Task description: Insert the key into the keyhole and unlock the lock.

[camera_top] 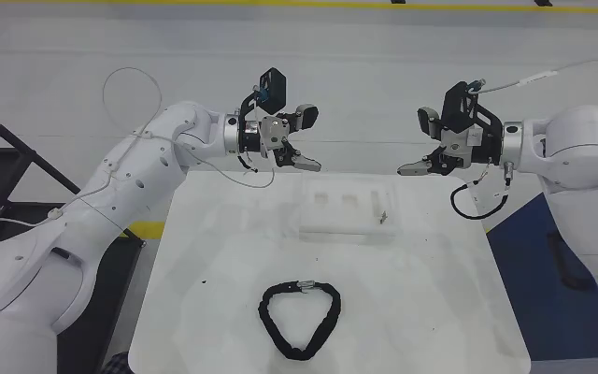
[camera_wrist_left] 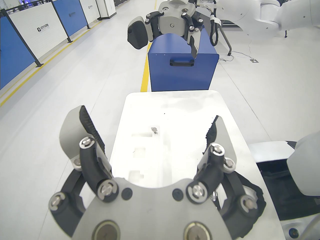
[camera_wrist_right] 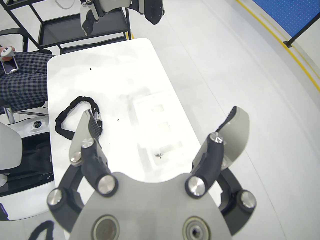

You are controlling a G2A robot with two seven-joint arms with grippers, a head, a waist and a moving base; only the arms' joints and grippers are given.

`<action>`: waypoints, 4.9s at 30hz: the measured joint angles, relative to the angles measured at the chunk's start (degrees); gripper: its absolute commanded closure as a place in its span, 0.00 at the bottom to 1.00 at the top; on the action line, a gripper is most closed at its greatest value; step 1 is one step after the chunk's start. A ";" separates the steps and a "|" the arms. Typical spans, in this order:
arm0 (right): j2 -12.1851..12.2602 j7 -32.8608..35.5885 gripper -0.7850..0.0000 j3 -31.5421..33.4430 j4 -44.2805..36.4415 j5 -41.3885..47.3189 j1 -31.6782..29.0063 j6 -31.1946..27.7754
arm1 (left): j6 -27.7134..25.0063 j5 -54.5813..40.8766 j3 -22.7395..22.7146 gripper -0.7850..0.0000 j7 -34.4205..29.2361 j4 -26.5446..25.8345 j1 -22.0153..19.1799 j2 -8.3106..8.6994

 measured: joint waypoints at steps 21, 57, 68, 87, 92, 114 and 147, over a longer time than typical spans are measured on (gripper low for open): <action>0.00 0.00 0.00 0.00 0.00 0.00 0.00 0.00 | 0.00 0.00 0.00 0.00 0.00 0.00 0.00 0.00; -9.30 2.42 0.00 -21.17 27.05 4.00 1.46 37.57 | 0.00 0.00 0.00 0.00 0.00 0.00 0.00 0.00; -10.05 3.16 0.00 -21.95 28.99 5.49 1.93 38.02 | 0.00 0.00 0.00 0.00 0.00 0.00 0.00 0.00; -11.81 0.79 0.00 -24.98 25.62 -0.23 0.63 50.26 | 0.00 0.00 0.00 0.00 0.00 0.00 0.00 0.00; -13.81 2.81 0.00 -28.24 25.99 -3.26 2.00 56.44 | 0.00 0.00 0.00 0.00 0.00 0.00 0.00 0.00; -20.59 3.46 0.56 -32.98 40.19 -4.48 5.85 52.37 | 0.00 0.00 0.00 0.00 0.00 0.00 0.00 0.00; -23.74 5.66 1.00 -31.24 43.65 -10.94 9.11 56.67 | 0.00 0.00 0.00 0.00 0.00 0.00 0.00 0.00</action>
